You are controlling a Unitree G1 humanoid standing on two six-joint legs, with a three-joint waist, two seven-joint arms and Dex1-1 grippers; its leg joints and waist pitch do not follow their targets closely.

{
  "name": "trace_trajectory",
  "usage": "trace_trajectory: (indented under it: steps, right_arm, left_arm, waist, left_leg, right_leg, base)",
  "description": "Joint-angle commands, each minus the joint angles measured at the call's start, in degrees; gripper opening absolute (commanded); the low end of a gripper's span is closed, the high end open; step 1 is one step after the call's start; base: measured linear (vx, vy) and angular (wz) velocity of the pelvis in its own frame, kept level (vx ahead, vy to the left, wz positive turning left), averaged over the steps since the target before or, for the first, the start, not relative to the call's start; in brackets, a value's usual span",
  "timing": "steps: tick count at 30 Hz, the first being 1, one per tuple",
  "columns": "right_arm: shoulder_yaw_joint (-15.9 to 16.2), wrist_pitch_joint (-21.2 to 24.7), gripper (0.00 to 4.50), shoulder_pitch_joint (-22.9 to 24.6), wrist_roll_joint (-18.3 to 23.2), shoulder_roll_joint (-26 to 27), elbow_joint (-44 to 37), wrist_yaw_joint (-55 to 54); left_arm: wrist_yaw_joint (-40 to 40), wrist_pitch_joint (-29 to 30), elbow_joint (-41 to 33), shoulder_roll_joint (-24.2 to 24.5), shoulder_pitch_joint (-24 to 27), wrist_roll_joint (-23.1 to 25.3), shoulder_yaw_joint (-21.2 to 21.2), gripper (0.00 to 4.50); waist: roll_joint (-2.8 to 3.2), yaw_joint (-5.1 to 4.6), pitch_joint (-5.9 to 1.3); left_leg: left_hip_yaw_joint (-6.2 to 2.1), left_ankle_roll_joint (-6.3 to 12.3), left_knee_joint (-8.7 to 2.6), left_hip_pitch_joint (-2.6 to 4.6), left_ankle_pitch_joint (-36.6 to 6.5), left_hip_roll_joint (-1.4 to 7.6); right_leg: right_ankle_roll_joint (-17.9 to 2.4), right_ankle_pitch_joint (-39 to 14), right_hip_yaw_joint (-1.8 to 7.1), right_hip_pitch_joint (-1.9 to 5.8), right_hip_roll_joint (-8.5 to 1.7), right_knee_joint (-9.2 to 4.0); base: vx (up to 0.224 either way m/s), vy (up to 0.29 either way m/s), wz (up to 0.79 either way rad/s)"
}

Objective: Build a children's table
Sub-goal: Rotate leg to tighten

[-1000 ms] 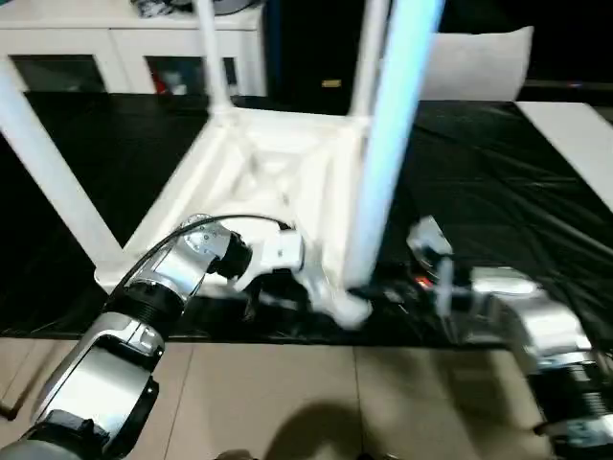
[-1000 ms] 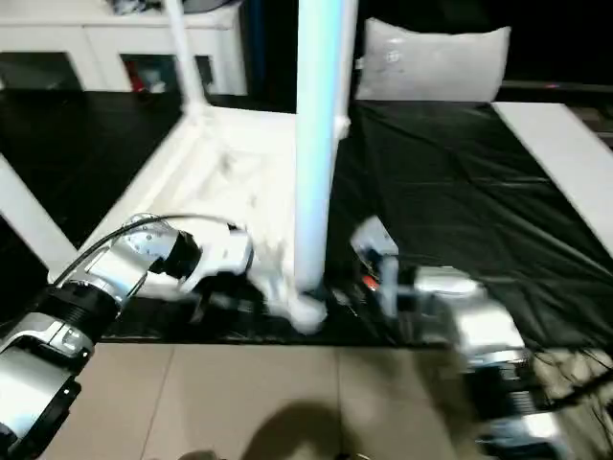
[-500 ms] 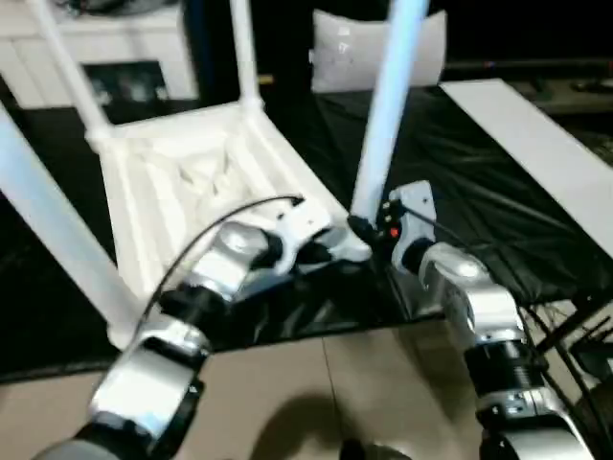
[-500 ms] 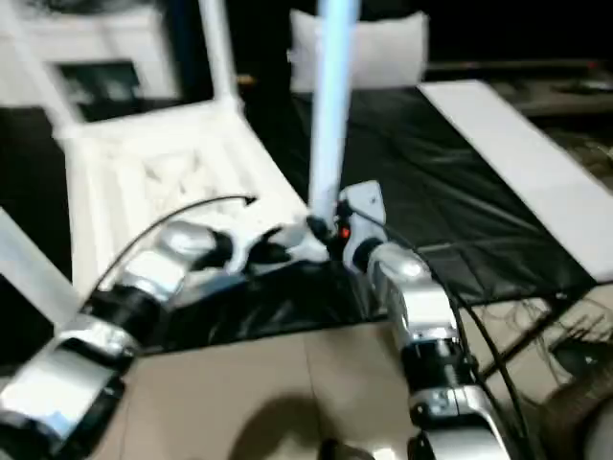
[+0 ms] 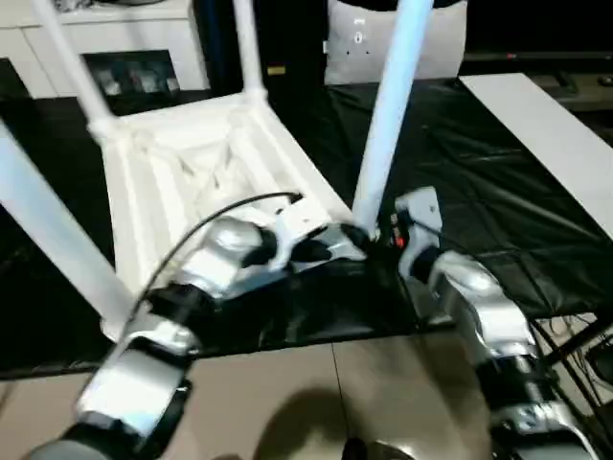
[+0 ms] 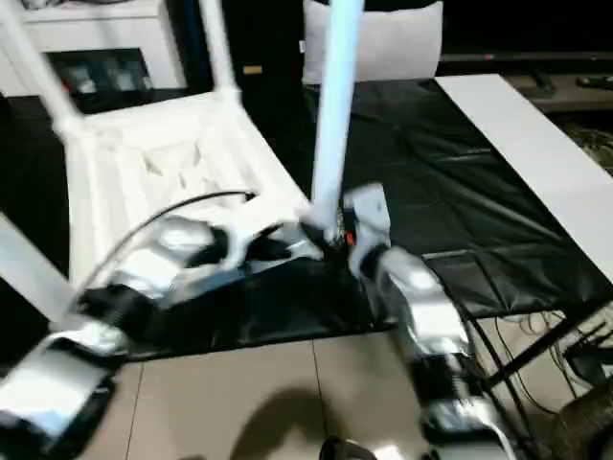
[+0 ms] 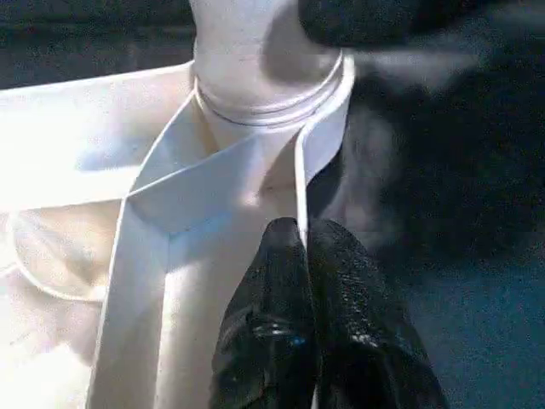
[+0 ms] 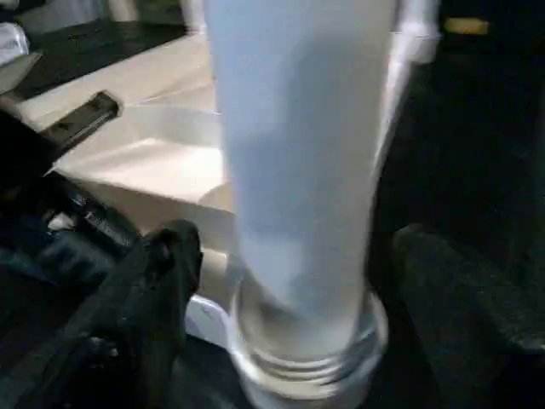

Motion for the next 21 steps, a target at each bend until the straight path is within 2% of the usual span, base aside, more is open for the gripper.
trace_trajectory:
  steps: [1, 5, 7, 8, 9, 10, 11, 14, 19, 21]
  right_arm:
    - [-0.1, -1.4, 4.23, 1.1, 1.9, -3.8, -2.0, 7.4]
    - [1.2, -3.1, 4.33, 2.0, 3.1, -7.8, -2.8, 15.0]
    - [1.9, -3.7, 4.33, 2.2, 3.5, -9.2, -2.9, 18.1]
    - [2.6, -3.5, 4.33, 2.4, 4.1, -10.3, -3.1, 21.4]
    - [3.3, -3.2, 4.33, 2.3, 4.6, -11.1, -3.1, 24.1]
    - [3.3, -3.2, 4.33, 2.3, 4.6, -11.1, -3.1, 24.1]
    - [3.6, -3.1, 4.19, 2.1, 5.1, -11.5, -3.0, 25.2]
    - [5.6, -2.1, 3.98, 0.5, 5.4, -11.8, -1.5, 29.6]
    - [7.4, -2.0, 3.48, -0.9, 5.3, -10.7, 0.5, 31.7]
    - [7.8, -1.5, 3.43, -1.3, 5.3, -10.3, 1.1, 32.2]
  left_arm:
    - [-7.7, -4.6, -1.5, 3.1, 1.2, 1.2, -2.8, 0.00]
    - [-13.3, -9.6, -1.3, 6.0, 1.7, 2.0, -5.0, 0.00]
    - [-15.1, -11.3, -1.0, 6.8, 1.7, 2.1, -5.8, 0.00]
    - [-16.8, -13.1, -0.6, 7.5, 1.7, 2.1, -6.5, 0.00]
    - [-18.2, -14.6, -0.3, 7.9, 1.6, 2.2, -7.1, 0.00]
    - [-18.2, -14.6, -0.3, 7.9, 1.6, 2.2, -7.1, 0.00]
    - [-18.8, -15.4, -0.1, 8.0, 1.5, 2.1, -7.2, 0.00]
    - [-22.3, -17.0, -0.9, 8.3, 1.6, 1.6, -8.3, 0.00]
    - [-23.8, -18.1, -1.3, 8.2, 1.8, 1.5, -8.6, 0.00]
    - [-23.8, -18.4, -1.2, 8.1, 1.8, 1.5, -8.6, 0.00]
  waist:
    - [-0.11, 0.66, -5.13]
    - [-0.15, 1.21, -4.59]
    - [-0.16, 1.43, -4.72]
    - [-0.57, 1.38, -4.73]
    - [-0.31, 1.65, -4.79]
    - [-0.30, 1.78, -4.89]
    - [-0.62, 1.78, -4.87]
    - [-0.62, 2.80, -5.09]
    - [-0.57, 3.44, -5.17]
    - [-0.54, 3.73, -5.12]
  left_leg:
    - [0.48, 6.43, -4.24, -0.37, -3.3, 1.62]
    - [0.74, 4.79, -4.63, 0.24, -7.2, 1.68]
    - [0.90, 4.07, -4.56, 0.49, -7.9, 1.55]
    - [0.90, 4.01, -4.64, 0.38, -7.4, 1.68]
    - [0.92, 4.38, -4.58, 0.34, -7.1, 1.69]
    - [0.93, 4.58, -4.60, 0.30, -6.6, 1.88]
    - [0.96, 4.61, -4.61, 0.23, -6.3, 1.91]
    - [1.14, 4.79, -4.57, 0.28, -4.5, 2.03]
    - [1.14, 4.15, -4.71, 0.36, -4.0, 2.36]
    - [1.25, 3.73, -4.74, 0.49, -4.4, 2.35]
  right_leg:
    - [-3.8, -21.4, 4.04, 5.51, -3.52, -3.94]
    - [-2.1, -26.0, 3.80, 5.27, -3.42, -4.74]
    - [-1.4, -27.4, 3.57, 5.28, -3.42, -5.00]
    - [-1.2, -27.2, 3.62, 5.35, -3.39, -4.89]
    - [-1.4, -26.9, 3.57, 5.40, -3.39, -4.84]
    - [-1.6, -26.0, 3.73, 5.40, -3.44, -4.63]
    - [-1.6, -25.7, 3.75, 5.38, -3.39, -4.57]
    - [-2.2, -24.5, 3.90, 5.31, -3.52, -4.19]
    - [-3.1, -23.4, 4.03, 5.20, -3.60, -3.77]
    - [-2.9, -24.0, 4.07, 5.15, -3.66, -3.96]
  base:
    - [0.000, 0.000, 0.00]
    - [0.000, 0.000, 0.00]
    - [0.000, 0.000, 0.00]
    - [0.000, 0.000, 0.00]
    - [0.000, 0.000, 0.00]
    - [0.000, 0.000, 0.00]
    - [0.000, 0.000, 0.00]
    - [0.000, 0.000, 0.00]
    - [0.000, 0.000, 0.00]
    - [0.000, 0.000, 0.00]
